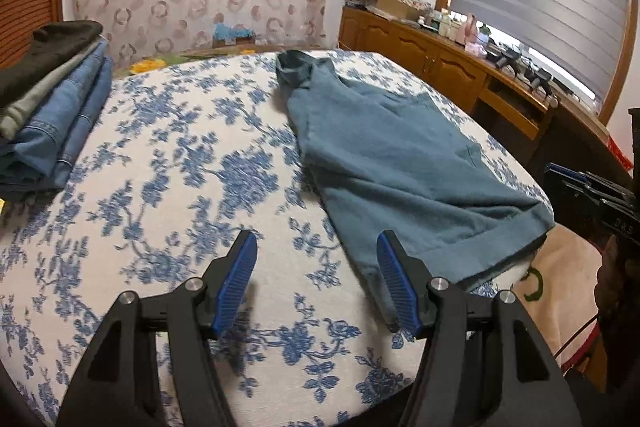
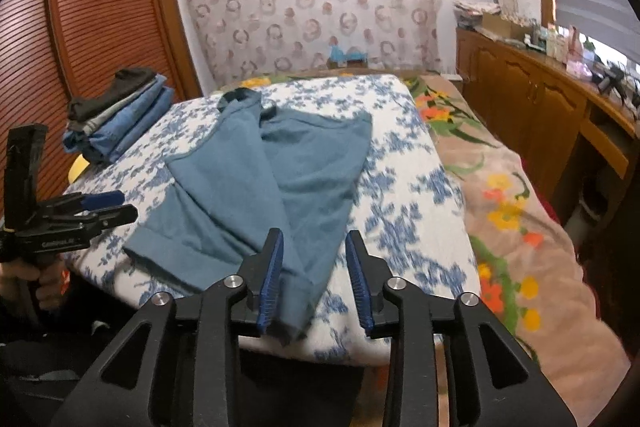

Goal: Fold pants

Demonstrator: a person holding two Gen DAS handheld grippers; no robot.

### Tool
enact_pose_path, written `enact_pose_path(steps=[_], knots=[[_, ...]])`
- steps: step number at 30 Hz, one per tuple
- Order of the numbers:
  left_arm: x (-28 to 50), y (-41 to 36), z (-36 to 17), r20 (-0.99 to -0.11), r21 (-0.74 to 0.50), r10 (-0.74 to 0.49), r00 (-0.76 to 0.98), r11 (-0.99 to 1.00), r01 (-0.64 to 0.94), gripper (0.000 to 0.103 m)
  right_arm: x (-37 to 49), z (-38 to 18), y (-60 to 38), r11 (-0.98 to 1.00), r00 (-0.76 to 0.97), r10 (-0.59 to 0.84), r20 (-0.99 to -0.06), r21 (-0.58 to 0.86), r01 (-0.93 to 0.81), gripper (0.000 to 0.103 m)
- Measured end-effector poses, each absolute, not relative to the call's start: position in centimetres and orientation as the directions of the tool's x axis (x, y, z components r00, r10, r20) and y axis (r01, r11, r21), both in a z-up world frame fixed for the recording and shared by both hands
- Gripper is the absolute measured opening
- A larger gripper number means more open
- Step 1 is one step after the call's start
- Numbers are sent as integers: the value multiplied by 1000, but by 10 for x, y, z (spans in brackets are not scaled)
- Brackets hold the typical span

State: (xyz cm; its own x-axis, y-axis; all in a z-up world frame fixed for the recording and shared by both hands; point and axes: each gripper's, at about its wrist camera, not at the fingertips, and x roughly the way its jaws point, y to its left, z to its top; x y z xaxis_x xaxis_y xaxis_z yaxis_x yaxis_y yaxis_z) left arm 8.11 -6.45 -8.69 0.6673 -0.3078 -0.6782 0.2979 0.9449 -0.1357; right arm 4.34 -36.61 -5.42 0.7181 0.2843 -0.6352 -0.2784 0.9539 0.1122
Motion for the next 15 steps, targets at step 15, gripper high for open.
enact_pose_path(steps=[15], knots=[[85,-28,-79,-634,-133,-241,735,970,202,62,96,-40,-288,880,655,418,-629,101,-465,46]])
